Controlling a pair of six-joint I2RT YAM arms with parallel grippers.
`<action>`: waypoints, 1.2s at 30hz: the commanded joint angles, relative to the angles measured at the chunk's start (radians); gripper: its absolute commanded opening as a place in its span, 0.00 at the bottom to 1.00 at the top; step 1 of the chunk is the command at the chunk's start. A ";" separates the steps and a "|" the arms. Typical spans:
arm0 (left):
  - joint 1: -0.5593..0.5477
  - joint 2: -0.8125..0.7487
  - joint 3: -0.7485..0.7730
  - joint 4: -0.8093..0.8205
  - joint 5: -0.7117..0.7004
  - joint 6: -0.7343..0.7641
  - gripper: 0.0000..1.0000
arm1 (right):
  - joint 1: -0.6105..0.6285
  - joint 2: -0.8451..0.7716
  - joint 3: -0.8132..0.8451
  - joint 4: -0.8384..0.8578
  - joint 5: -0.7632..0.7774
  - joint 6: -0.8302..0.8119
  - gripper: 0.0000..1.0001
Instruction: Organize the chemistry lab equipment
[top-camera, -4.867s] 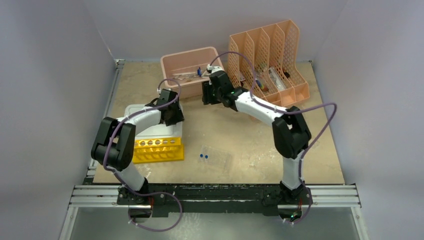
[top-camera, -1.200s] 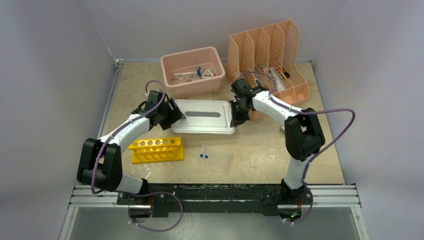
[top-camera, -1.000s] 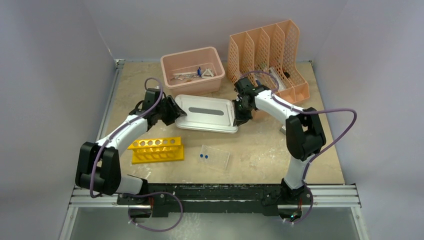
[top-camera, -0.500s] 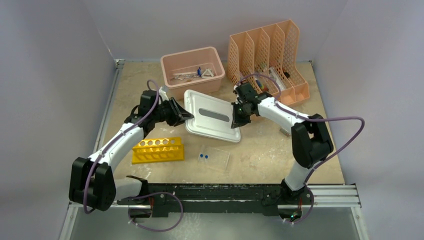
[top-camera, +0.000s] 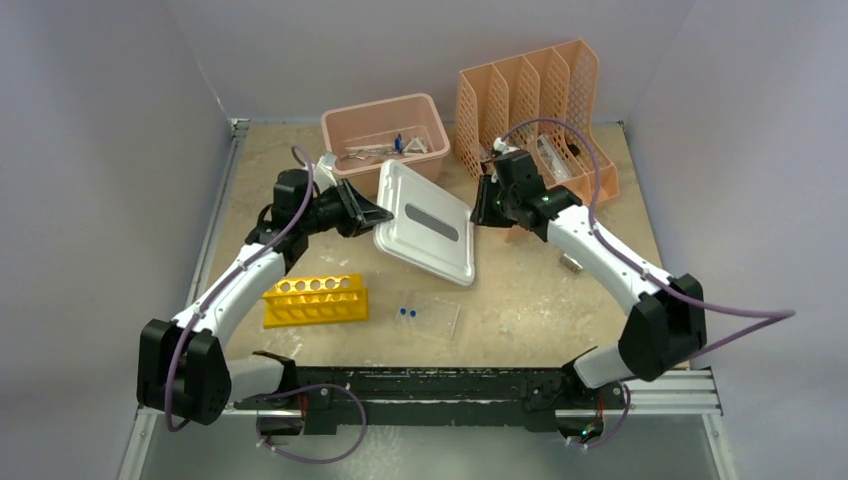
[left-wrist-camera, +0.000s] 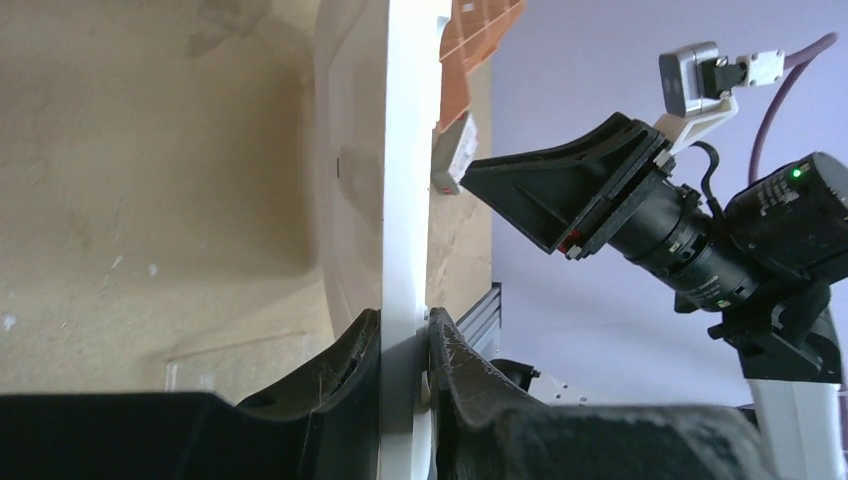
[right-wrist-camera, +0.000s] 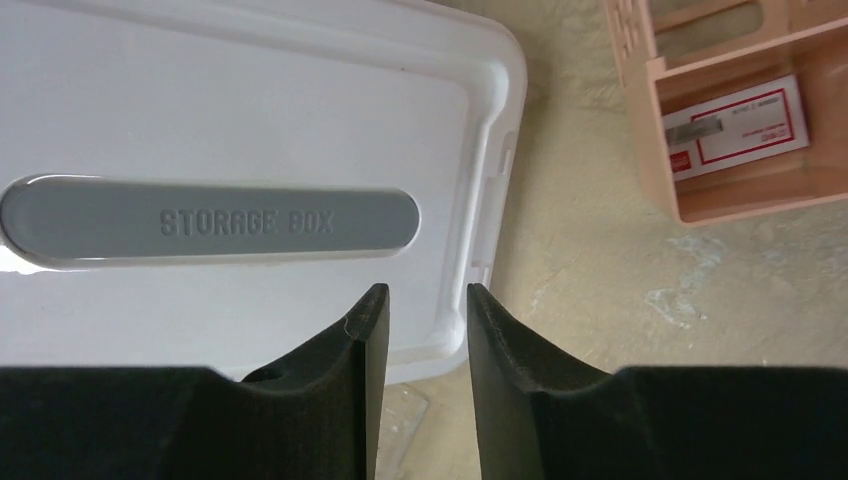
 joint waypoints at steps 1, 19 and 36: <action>-0.003 -0.013 0.103 0.172 0.066 -0.051 0.00 | 0.001 -0.092 0.029 0.038 0.136 0.016 0.37; 0.141 0.110 0.500 0.041 0.054 0.011 0.00 | 0.002 -0.204 0.164 0.147 0.312 -0.023 0.41; 0.317 0.365 0.544 0.320 -0.006 -0.239 0.00 | 0.001 0.098 0.314 0.346 0.210 -0.152 0.43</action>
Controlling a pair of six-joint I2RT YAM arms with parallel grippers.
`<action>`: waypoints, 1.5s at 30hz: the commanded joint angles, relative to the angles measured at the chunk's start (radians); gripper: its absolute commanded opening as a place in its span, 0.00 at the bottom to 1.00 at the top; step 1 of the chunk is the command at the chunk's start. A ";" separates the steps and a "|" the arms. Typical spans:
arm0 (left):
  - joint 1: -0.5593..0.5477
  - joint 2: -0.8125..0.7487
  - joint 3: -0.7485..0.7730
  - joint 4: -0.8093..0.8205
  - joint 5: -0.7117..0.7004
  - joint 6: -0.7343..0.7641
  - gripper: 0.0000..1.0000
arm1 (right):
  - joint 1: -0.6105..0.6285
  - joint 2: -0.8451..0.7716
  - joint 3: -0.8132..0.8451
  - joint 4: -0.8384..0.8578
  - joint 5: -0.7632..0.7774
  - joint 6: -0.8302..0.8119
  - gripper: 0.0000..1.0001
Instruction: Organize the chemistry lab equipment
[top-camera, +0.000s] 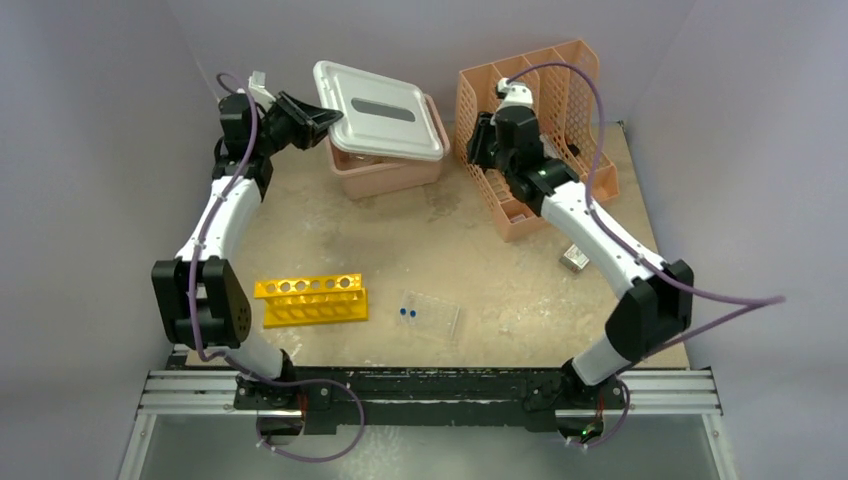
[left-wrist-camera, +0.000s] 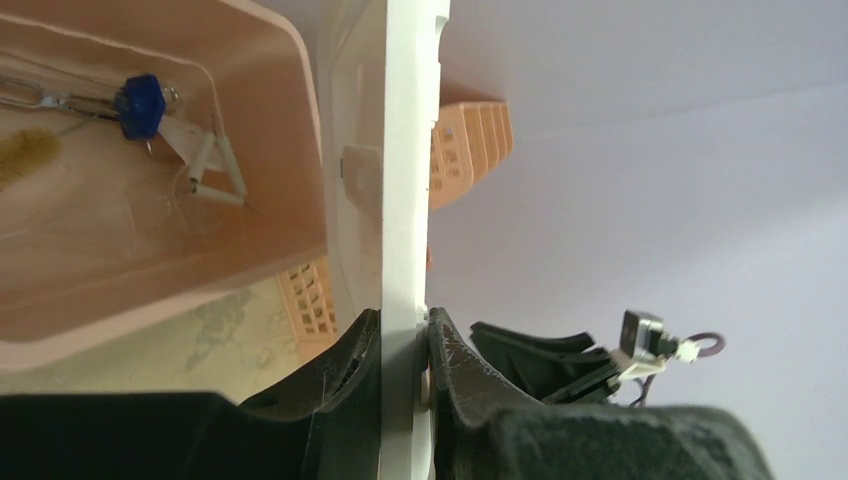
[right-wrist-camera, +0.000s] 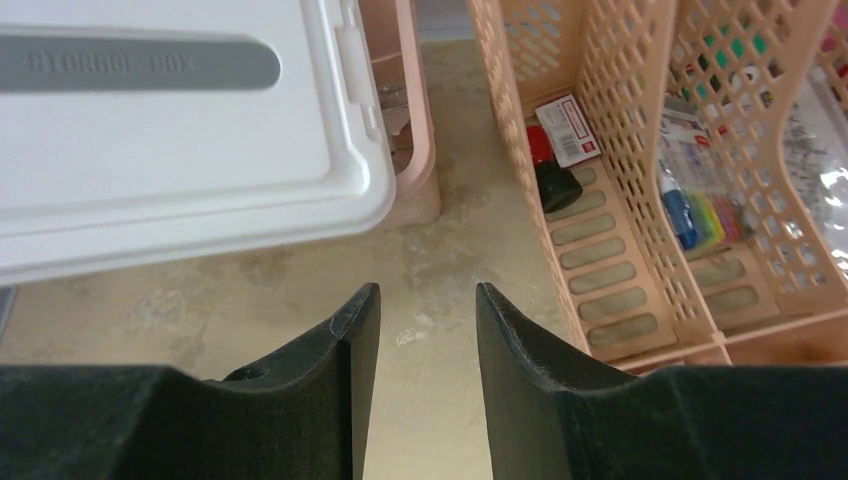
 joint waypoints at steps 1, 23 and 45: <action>0.028 0.056 0.026 0.220 -0.041 -0.119 0.00 | 0.001 0.098 0.102 0.080 -0.048 -0.057 0.43; 0.087 0.244 -0.009 -0.110 -0.082 0.008 0.22 | 0.001 0.524 0.477 -0.042 -0.099 -0.129 0.60; 0.081 0.403 0.103 -0.400 -0.136 0.252 0.34 | 0.001 0.676 0.660 -0.098 -0.074 -0.121 0.69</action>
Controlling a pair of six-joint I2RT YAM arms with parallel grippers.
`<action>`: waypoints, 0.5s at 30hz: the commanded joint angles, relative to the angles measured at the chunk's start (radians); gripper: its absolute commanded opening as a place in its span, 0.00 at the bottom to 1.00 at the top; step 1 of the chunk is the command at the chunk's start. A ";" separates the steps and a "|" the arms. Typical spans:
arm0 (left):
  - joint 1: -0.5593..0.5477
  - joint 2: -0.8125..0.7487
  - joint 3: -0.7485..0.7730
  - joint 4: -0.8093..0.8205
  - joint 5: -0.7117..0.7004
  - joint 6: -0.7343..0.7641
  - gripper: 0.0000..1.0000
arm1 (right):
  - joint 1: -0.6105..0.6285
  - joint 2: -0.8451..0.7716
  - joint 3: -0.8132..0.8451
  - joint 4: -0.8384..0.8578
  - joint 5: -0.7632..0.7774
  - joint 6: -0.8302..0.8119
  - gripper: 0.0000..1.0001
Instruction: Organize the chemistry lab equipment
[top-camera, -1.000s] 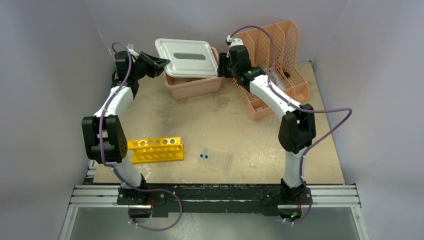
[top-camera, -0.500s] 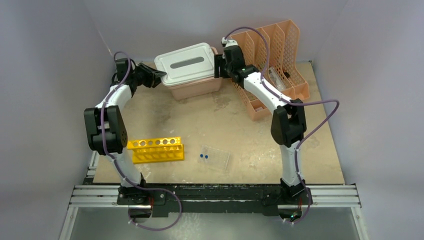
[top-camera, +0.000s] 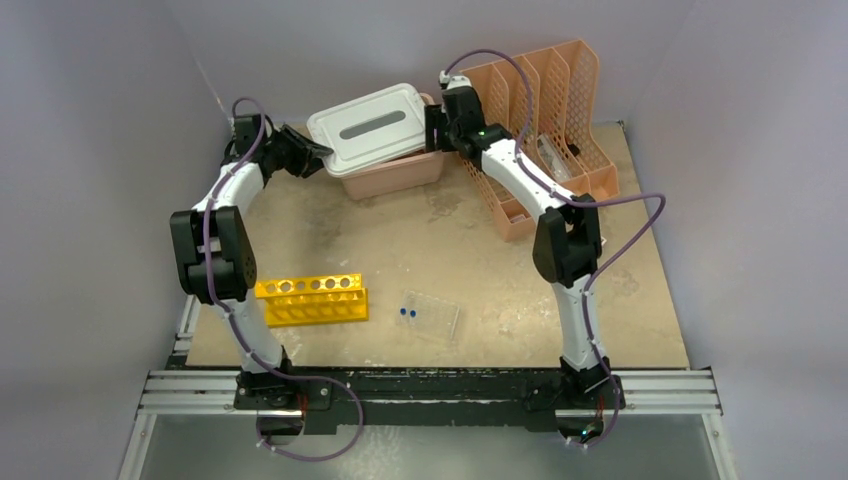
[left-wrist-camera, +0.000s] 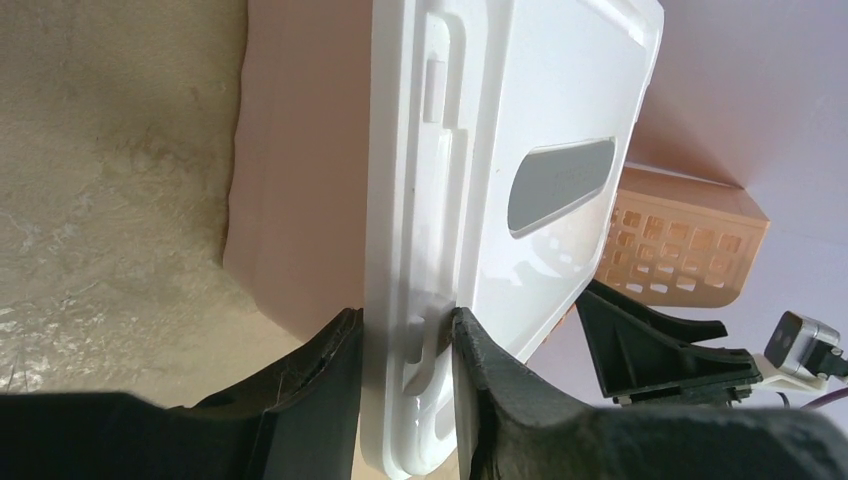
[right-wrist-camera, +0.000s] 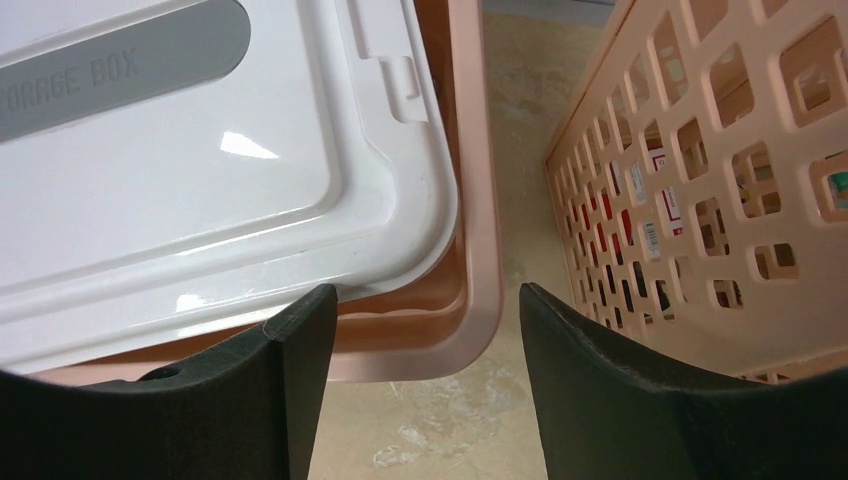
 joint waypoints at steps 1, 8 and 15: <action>-0.012 0.053 0.013 -0.152 -0.046 0.091 0.34 | 0.001 -0.010 0.048 0.034 -0.023 0.014 0.69; -0.020 0.059 0.040 -0.187 -0.069 0.118 0.34 | -0.001 -0.074 -0.020 0.155 -0.076 0.033 0.70; -0.021 0.064 0.047 -0.197 -0.074 0.130 0.34 | -0.006 0.018 0.097 0.101 0.050 0.062 0.69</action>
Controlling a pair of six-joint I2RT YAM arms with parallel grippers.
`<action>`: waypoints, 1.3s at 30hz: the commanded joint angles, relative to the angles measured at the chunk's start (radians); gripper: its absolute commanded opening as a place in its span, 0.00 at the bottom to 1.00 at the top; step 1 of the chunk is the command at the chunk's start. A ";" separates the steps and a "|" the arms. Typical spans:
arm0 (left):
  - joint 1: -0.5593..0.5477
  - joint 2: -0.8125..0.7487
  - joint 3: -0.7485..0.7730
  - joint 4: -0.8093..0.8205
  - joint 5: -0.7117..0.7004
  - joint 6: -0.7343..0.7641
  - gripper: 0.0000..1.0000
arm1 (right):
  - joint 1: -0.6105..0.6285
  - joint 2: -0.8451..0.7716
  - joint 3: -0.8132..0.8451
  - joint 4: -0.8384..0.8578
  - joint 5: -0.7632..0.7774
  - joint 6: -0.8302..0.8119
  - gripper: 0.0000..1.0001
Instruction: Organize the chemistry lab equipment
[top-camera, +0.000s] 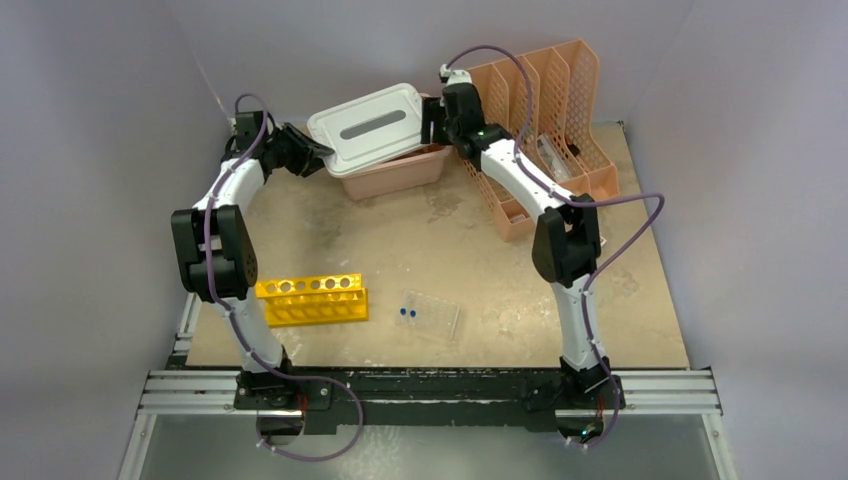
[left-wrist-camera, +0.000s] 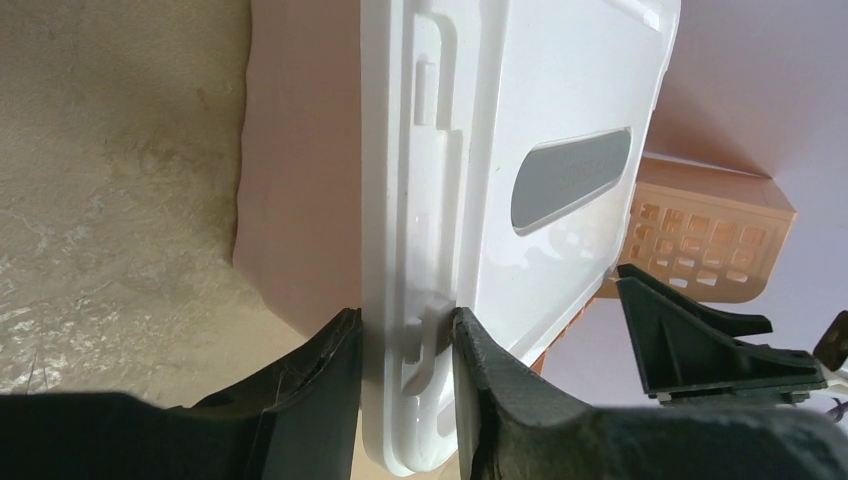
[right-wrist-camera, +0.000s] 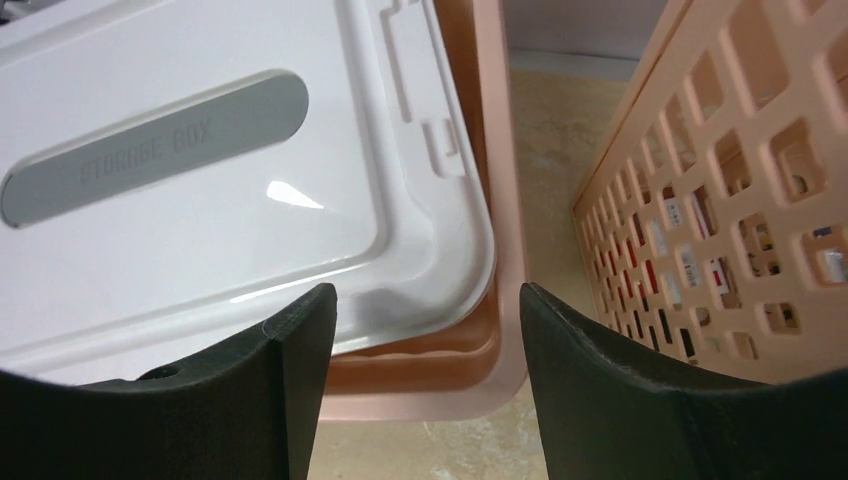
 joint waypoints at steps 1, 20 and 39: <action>-0.015 0.047 0.001 -0.134 -0.066 0.078 0.34 | -0.006 0.040 0.135 -0.024 0.108 0.030 0.68; -0.026 0.076 0.087 -0.135 -0.045 0.062 0.41 | -0.003 0.110 0.251 -0.202 0.237 -0.032 0.51; -0.030 0.131 0.198 -0.183 -0.083 0.103 0.54 | -0.004 0.037 0.161 -0.333 0.325 0.039 0.35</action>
